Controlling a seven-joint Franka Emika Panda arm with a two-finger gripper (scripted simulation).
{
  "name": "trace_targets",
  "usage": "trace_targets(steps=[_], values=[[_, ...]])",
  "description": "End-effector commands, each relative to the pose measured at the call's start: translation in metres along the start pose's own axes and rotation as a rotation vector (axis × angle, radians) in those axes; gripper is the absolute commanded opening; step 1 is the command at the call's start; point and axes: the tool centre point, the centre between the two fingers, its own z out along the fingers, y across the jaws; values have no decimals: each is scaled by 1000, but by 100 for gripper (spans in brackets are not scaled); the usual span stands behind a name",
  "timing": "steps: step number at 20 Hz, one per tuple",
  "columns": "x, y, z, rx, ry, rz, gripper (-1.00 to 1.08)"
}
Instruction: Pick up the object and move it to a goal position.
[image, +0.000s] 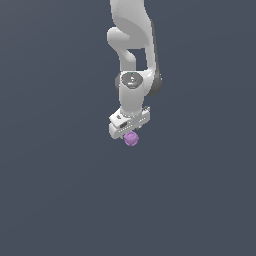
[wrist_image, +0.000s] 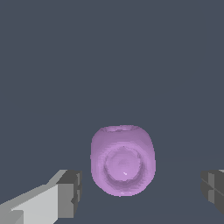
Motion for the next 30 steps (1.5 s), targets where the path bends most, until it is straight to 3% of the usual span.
trace_targets(steps=[1, 12, 27, 28, 30], values=[[-2, -5, 4, 1, 2, -34, 100], [-4, -9, 12, 2, 2, -59, 100], [-4, -9, 58, 2, 2, -63, 100], [-4, -9, 58, 2, 2, -63, -100], [-4, -9, 58, 2, 2, -63, -100]])
